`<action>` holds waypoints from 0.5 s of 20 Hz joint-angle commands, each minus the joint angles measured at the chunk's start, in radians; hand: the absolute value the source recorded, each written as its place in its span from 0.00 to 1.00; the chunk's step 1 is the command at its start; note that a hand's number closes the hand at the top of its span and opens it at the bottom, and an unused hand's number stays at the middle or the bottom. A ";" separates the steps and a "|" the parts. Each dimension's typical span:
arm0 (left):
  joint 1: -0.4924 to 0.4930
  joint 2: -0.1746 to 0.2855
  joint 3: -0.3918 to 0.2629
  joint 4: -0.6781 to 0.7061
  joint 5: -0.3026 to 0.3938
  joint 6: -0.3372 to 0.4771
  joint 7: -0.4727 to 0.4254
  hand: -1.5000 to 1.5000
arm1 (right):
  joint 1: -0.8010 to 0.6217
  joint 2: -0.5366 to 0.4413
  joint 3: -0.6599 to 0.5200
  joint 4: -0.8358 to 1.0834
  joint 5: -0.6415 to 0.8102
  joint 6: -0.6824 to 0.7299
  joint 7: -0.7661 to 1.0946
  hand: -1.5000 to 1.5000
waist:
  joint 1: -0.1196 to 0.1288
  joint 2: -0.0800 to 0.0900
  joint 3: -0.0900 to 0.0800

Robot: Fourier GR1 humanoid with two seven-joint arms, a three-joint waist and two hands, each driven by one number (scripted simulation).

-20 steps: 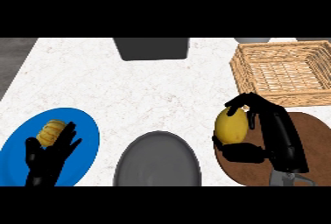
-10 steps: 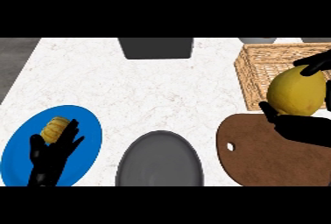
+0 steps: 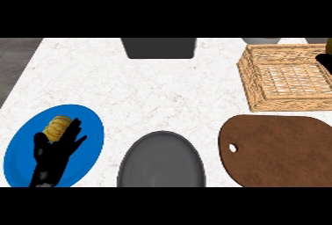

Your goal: Pick the lemon from the cutting board and place it in the basket

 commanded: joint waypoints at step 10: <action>0.002 0.011 0.026 0.074 0.006 -0.046 0.031 0.50 | -0.074 -0.165 -0.104 0.528 -0.025 -0.108 -0.358 1.00 | 0.012 0.015 -0.012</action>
